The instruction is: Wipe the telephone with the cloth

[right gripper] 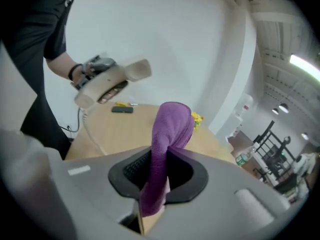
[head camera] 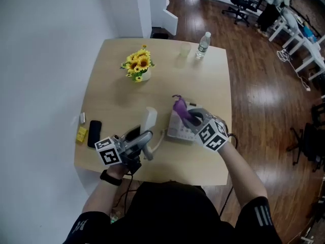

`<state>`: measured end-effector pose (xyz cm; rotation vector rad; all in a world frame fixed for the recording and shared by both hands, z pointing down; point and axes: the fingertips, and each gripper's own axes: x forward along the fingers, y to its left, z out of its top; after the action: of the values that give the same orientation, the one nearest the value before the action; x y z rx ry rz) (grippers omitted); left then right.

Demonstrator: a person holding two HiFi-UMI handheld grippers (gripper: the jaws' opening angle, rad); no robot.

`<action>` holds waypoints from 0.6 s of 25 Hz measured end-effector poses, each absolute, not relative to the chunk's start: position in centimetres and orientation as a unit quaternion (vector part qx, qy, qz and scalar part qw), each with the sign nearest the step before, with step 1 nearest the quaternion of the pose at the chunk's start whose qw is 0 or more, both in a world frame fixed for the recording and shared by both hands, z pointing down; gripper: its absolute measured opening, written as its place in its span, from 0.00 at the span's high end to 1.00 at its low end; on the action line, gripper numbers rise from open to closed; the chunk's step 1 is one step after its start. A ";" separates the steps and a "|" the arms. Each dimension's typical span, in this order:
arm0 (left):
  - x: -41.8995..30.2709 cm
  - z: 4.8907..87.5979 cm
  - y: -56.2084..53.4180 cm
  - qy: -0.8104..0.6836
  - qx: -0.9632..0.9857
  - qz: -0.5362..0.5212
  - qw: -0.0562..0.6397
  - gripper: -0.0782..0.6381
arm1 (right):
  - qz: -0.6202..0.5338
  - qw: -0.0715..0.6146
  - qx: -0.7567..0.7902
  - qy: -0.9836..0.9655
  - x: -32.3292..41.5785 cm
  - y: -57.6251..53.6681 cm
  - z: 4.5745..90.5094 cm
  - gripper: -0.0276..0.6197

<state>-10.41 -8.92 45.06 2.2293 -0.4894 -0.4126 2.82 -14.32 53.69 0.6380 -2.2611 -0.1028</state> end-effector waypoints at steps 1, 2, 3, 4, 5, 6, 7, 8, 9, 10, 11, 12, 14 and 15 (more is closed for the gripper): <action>-10.3 45.8 -8.7 -0.201 0.884 -0.144 0.397 0.59 | -0.045 0.400 0.260 -0.878 3.2 -16.1 54.6 0.86; -10.1 46.4 -8.4 -0.206 0.887 -0.127 0.394 0.59 | -0.052 0.415 0.266 -0.868 3.5 -17.8 55.6 0.86; -10.0 46.8 -8.0 -0.210 0.890 -0.112 0.390 0.59 | -0.059 0.430 0.271 -0.859 3.7 -19.2 56.5 0.86; -9.8 47.1 -7.7 -0.213 0.892 -0.099 0.386 0.59 | -0.070 0.446 0.273 -0.850 3.8 -20.5 57.4 0.86; -9.7 47.4 -7.4 -0.215 0.894 -0.089 0.382 0.59 | -0.080 0.463 0.271 -0.840 3.9 -21.6 58.4 0.86; -9.7 47.6 -7.2 -0.217 0.896 -0.081 0.380 0.59 | -0.087 0.479 0.267 -0.832 3.9 -22.6 59.6 0.86; -9.7 47.8 -7.0 -0.217 0.896 -0.076 0.379 0.59 | -0.089 0.495 0.262 -0.824 3.9 -23.4 60.9 0.86; -9.8 48.0 -6.8 -0.218 0.896 -0.072 0.380 0.59 | -0.087 0.510 0.256 -0.816 3.8 -24.0 62.2 0.86; -10.0 48.2 -6.6 -0.220 0.895 -0.070 0.381 0.59 | -0.081 0.524 0.251 -0.810 3.8 -24.5 63.5 0.86; -10.3 48.3 -6.4 -0.222 0.894 -0.068 0.383 0.59 | -0.072 0.536 0.245 -0.805 3.7 -24.9 64.8 0.86; -10.7 48.5 -6.2 -0.225 0.892 -0.066 0.385 0.59 | -0.062 0.546 0.239 -0.801 3.6 -25.0 66.0 0.86; -11.0 48.7 -5.9 -0.229 0.891 -0.064 0.387 0.59 | -0.050 0.554 0.233 -0.798 3.4 -25.0 67.2 0.86; -11.8 49.2 -5.6 -0.236 0.887 -0.063 0.391 0.59 | -0.028 0.567 0.223 -0.793 3.0 -24.7 69.2 0.86; -12.1 49.6 -5.4 -0.239 0.886 -0.064 0.393 0.59 | -0.017 0.571 0.219 -0.791 2.9 -24.5 70.0 0.86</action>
<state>-12.13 -5.43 49.62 2.2488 -0.6065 -0.1613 2.85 -24.49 70.04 0.5149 -1.8568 -0.0398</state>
